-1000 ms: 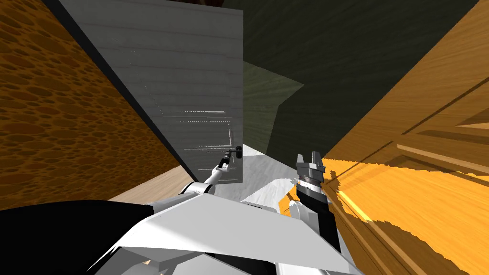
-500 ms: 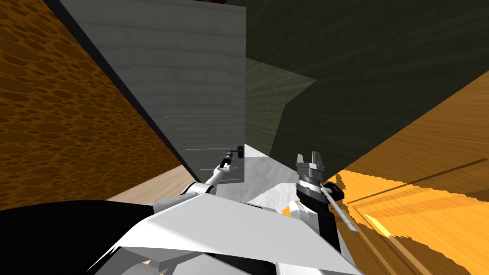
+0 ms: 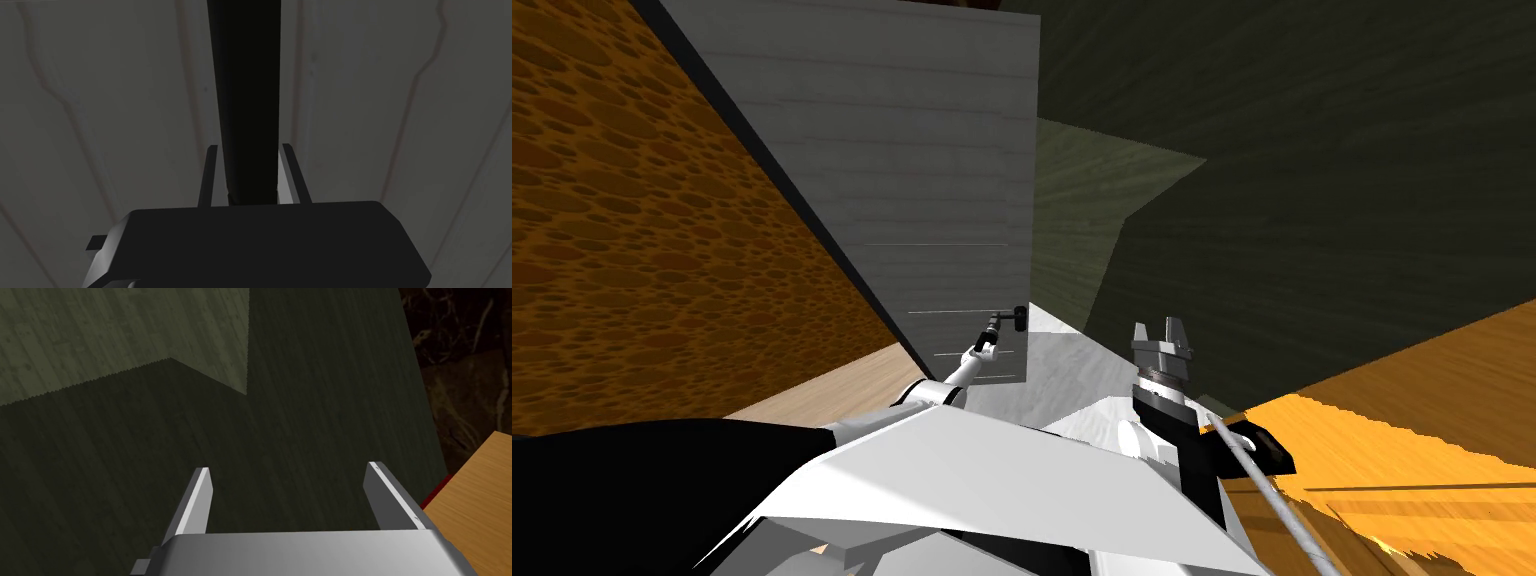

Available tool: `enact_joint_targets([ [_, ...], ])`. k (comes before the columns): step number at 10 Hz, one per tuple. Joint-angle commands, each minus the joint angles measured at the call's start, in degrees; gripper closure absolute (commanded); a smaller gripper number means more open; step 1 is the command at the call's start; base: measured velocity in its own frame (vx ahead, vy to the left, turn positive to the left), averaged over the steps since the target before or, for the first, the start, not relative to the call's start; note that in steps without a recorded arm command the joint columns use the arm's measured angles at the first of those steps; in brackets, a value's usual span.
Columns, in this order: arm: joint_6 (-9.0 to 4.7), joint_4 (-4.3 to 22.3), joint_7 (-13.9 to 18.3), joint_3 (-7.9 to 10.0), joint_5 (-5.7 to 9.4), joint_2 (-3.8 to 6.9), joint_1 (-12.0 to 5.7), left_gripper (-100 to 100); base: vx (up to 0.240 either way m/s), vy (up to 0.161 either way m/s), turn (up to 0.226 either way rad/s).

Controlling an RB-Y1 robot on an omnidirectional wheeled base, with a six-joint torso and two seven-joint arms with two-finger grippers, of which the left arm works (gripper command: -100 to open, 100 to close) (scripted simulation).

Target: Push the door open

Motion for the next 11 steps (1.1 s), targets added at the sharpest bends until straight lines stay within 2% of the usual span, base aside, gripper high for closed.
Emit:
enact_joint_targets([
  [1, 0.13, -0.9, -0.6, 0.12, 0.40, 0.54, 0.56, 100, 0.090, -0.015, 0.178],
  [5, 0.15, -1.1, -1.4, -1.33, 0.93, -0.58, 0.49, 100, 0.122, -0.042, 0.185],
  [6, 0.15, -1.1, -1.4, -1.33, 0.93, -0.58, 0.49, 100, 0.080, -0.035, 0.037],
  [11, 0.17, -1.5, -2.6, -3.48, 1.70, -2.51, 0.39, 100, 0.116, -0.071, 0.200],
])
